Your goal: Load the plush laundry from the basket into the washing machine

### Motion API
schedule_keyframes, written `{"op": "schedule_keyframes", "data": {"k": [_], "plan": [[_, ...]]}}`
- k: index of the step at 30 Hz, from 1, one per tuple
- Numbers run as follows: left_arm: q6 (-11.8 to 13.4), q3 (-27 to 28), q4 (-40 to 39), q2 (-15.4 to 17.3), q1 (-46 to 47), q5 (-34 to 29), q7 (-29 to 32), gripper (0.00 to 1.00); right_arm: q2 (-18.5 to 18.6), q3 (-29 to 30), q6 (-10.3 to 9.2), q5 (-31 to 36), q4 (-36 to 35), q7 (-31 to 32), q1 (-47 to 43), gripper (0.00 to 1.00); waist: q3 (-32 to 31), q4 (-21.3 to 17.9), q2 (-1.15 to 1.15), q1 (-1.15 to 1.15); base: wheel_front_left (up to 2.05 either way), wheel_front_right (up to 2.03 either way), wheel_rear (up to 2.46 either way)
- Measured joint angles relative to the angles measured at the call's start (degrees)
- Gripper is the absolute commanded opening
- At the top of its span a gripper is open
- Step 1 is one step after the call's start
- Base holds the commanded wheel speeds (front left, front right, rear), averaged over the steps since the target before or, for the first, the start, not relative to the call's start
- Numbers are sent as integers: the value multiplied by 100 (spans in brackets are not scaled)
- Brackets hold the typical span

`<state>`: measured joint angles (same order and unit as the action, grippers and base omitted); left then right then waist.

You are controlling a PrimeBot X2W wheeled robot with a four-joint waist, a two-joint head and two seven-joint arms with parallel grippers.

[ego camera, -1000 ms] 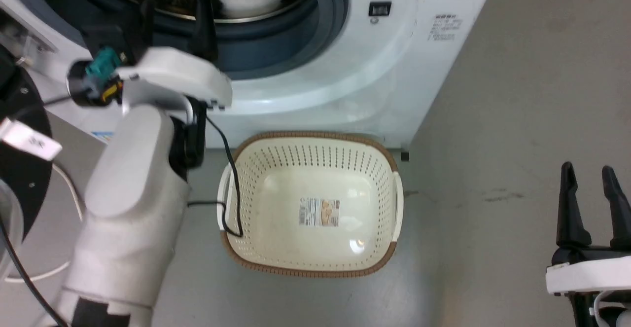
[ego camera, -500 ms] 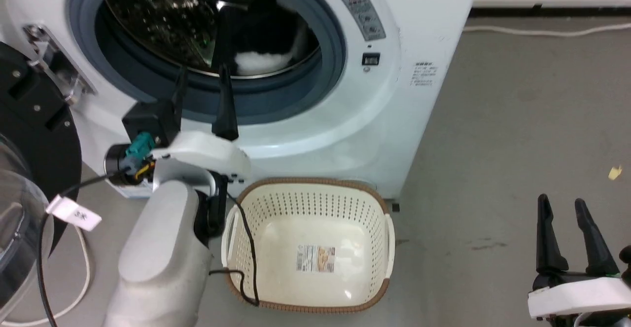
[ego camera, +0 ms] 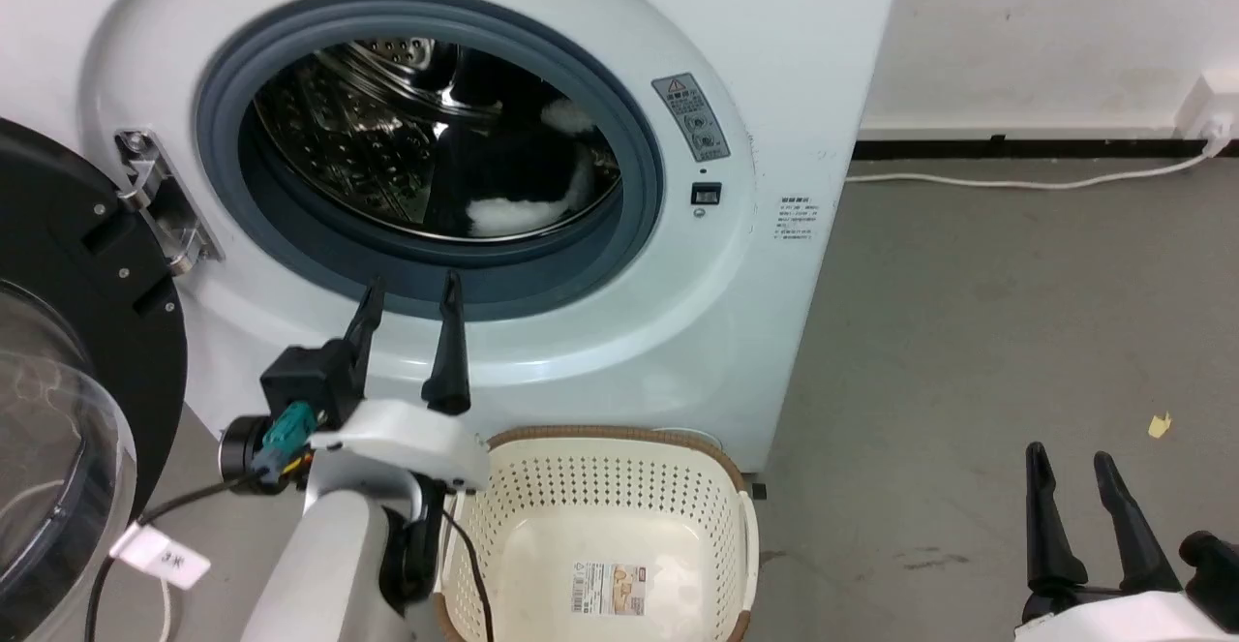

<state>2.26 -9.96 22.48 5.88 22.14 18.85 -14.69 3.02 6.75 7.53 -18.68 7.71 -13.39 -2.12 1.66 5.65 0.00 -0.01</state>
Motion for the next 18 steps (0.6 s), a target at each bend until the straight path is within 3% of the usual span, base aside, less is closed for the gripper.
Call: {"op": "schedule_keyframes", "data": {"k": [18], "plan": [[70,192,-666,-143,-1229,-178,0,100,-1,-166,0,71,57,-87,-214,100,-251,-62,0,1,0,0,0]]}}
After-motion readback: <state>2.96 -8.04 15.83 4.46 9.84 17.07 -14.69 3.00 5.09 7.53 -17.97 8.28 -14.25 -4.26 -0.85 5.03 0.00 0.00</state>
